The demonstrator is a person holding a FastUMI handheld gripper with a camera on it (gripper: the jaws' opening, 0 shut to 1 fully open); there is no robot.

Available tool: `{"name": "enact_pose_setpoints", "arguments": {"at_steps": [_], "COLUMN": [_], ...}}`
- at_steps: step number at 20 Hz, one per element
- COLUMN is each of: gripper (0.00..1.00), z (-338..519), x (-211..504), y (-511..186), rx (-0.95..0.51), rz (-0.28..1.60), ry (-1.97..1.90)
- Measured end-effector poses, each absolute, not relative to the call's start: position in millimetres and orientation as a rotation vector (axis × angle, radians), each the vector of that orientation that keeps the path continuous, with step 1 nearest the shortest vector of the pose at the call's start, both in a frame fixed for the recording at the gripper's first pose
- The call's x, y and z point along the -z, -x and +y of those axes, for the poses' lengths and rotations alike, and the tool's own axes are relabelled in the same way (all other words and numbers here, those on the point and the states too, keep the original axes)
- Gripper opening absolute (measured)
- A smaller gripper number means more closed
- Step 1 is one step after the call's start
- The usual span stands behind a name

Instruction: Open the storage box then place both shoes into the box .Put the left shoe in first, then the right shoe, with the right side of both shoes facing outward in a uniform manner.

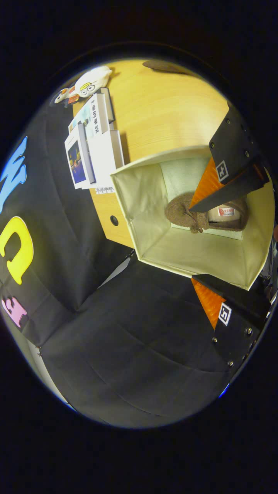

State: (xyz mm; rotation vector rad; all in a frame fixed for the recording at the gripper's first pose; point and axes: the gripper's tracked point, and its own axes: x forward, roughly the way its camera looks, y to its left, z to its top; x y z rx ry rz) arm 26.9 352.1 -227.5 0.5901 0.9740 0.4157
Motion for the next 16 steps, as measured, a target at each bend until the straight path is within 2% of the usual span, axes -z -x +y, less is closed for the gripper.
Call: {"name": "enact_pose_setpoints", "arguments": {"at_steps": [8, 16], "gripper": [0.97, 0.98], "z": [252.5, 138.8], "x": [176.5, 188.9], "y": [-37.5, -23.7], "rx": [-0.417, -0.316], "rz": [0.784, 0.764], "ry": [-0.416, -0.317]}}
